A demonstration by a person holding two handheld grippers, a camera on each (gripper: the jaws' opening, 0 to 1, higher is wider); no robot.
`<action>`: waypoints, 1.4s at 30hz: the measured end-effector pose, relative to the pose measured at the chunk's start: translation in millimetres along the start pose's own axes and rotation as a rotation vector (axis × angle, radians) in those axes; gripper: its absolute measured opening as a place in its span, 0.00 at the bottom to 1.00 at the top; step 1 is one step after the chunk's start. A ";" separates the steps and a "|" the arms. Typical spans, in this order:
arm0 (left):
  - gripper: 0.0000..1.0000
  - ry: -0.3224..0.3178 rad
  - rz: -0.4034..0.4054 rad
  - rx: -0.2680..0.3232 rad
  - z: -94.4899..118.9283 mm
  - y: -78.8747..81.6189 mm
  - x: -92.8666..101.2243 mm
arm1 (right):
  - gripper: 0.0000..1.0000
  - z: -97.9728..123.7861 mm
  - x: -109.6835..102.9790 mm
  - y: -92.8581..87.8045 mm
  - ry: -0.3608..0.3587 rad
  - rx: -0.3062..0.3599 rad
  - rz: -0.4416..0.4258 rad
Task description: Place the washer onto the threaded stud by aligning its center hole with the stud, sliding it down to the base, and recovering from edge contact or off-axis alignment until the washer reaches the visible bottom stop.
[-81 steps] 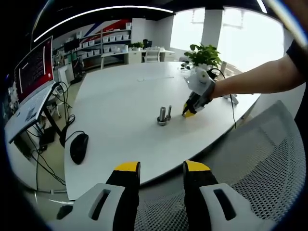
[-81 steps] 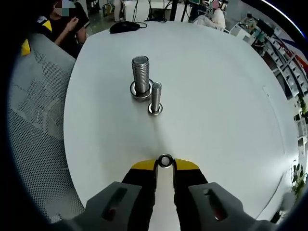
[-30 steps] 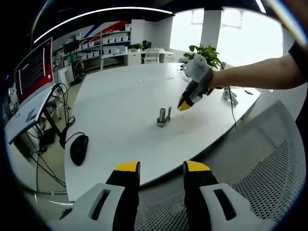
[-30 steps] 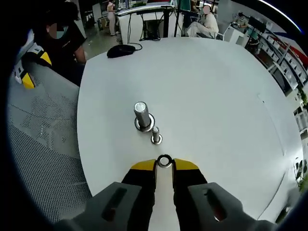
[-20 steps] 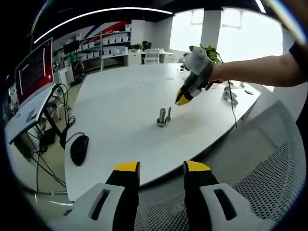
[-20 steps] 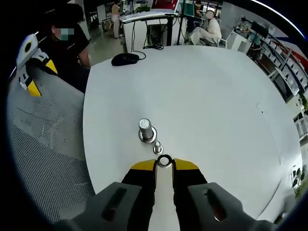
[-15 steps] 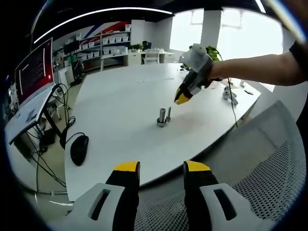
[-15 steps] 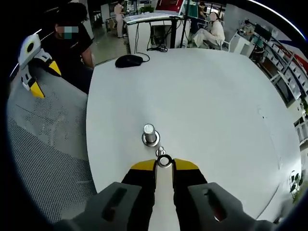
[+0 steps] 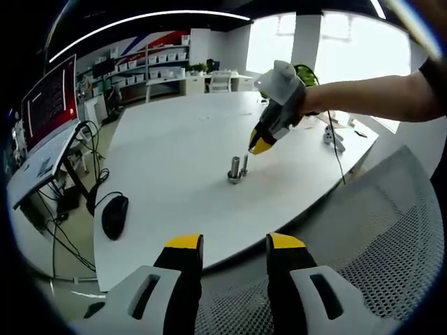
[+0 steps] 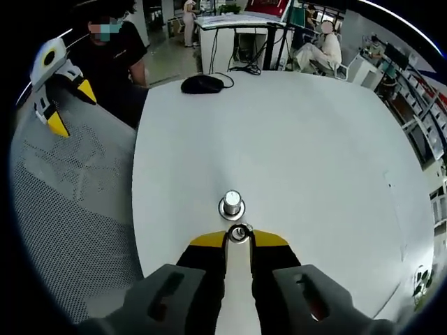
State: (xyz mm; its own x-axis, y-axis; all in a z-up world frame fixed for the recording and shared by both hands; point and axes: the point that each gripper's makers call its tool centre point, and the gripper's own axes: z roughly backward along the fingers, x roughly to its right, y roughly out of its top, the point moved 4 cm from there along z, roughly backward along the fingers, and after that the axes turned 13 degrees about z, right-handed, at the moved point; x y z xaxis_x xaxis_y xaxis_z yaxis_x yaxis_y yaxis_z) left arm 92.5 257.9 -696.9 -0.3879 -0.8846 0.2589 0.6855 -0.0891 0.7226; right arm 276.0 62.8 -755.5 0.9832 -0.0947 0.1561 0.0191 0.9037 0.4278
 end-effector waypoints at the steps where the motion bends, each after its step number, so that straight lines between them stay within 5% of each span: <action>1: 0.34 0.000 0.000 0.000 0.1 -0.2 0.0 | 0.14 -1.0 0.3 -0.3 -0.001 -0.003 0.002; 12: 0.34 0.000 -0.001 0.003 0.1 0.2 -0.2 | 0.14 -12.7 9.9 -2.8 -0.019 -0.063 0.079; 42: 0.34 -0.007 0.004 0.002 -0.7 1.3 0.2 | 0.14 -52.9 6.1 -18.1 0.069 -0.135 0.039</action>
State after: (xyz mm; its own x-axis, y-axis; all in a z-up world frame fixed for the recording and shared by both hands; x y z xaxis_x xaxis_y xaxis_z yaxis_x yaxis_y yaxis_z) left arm 93.7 257.2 -696.4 -0.3892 -0.8818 0.2664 0.6861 -0.0845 0.7226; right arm 291.2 68.0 -809.4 0.9937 -0.0335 0.1070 0.0001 0.9544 0.2984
